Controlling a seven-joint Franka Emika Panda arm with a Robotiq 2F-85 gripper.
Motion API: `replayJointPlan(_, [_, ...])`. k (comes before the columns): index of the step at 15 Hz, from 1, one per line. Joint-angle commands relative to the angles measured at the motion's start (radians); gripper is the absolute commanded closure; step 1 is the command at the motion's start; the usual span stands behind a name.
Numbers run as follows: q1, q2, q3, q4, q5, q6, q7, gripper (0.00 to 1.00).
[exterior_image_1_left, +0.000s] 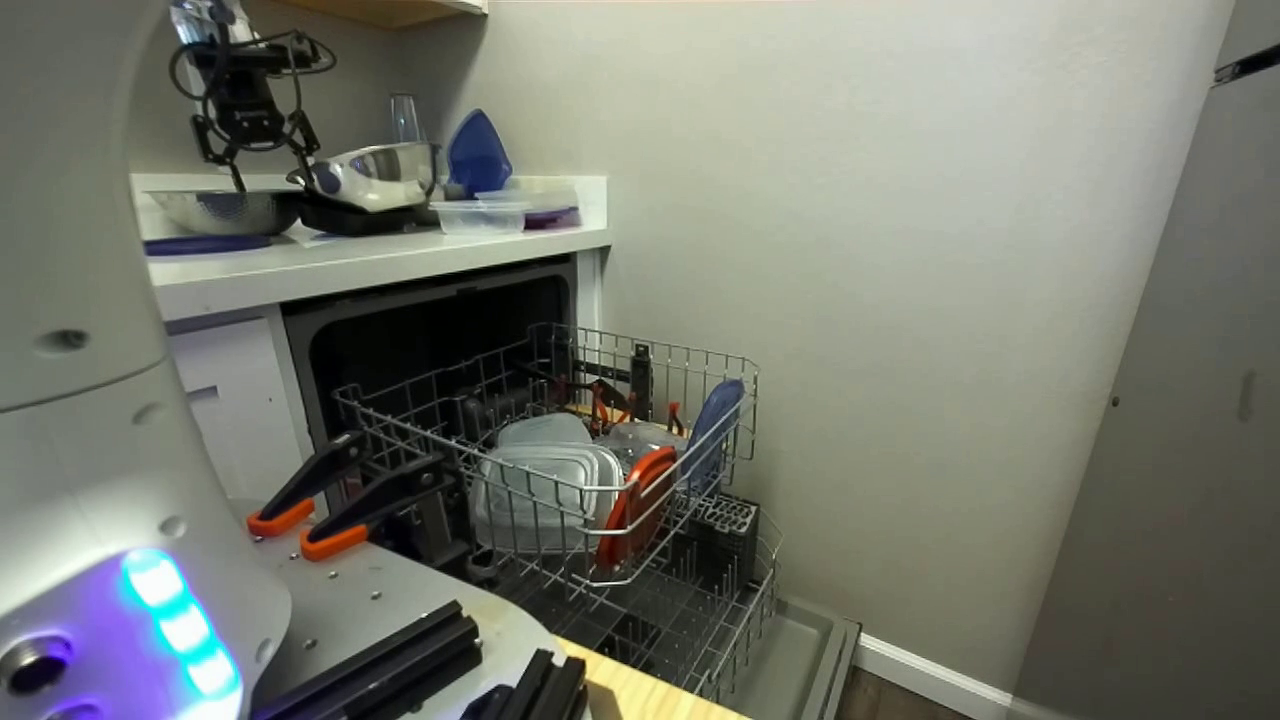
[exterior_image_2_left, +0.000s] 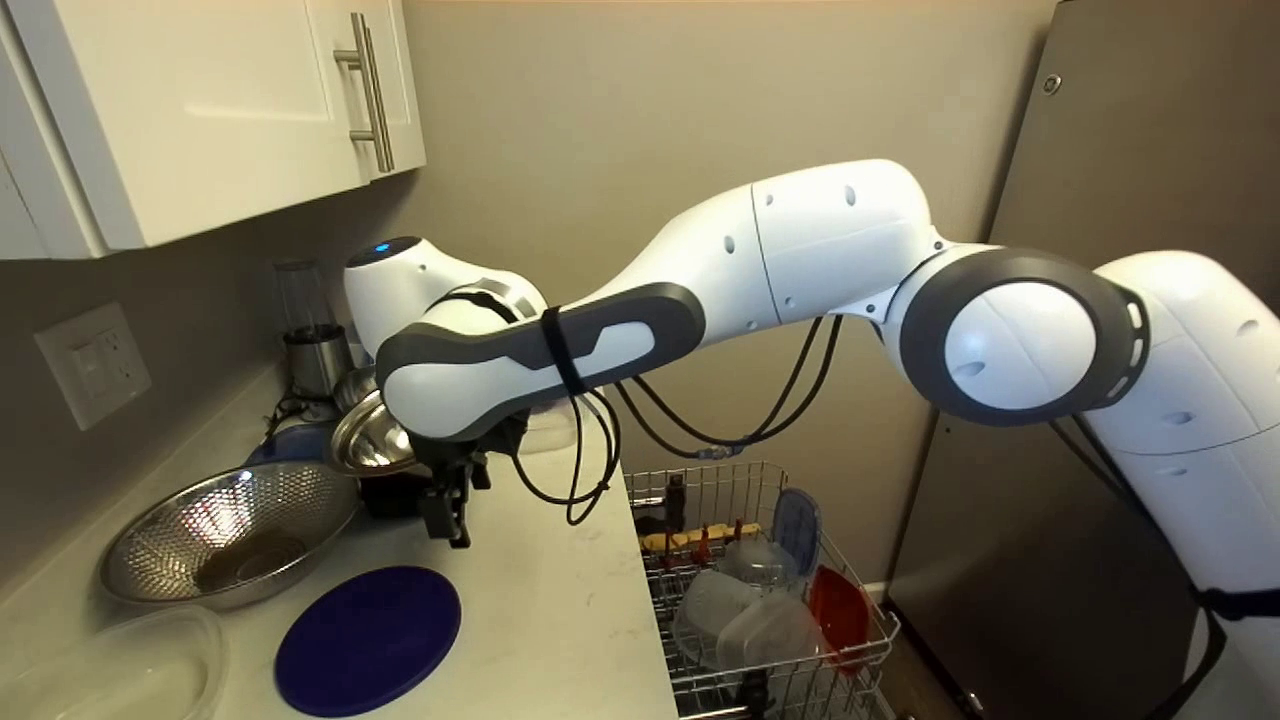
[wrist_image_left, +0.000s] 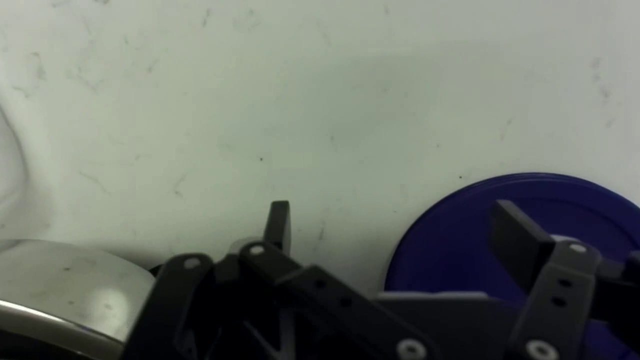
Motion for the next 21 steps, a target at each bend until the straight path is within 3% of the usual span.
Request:
replayJointPlan(1, [0.036, 0.086, -0.031, 0.139, 0.046, -0.082, -0.020, 0.00])
replayJointPlan(7, [0.063, 0.196, -0.073, 0.325, 0.182, -0.302, 0.130, 0.00])
replayJointPlan(10, [0.064, 0.236, -0.072, 0.403, 0.222, -0.363, 0.106, 0.00])
replayJointPlan(11, [0.052, 0.201, -0.065, 0.326, 0.188, -0.308, 0.116, 0.00])
replayJointPlan(21, [0.065, 0.267, -0.053, 0.403, 0.205, -0.295, 0.107, 0.00])
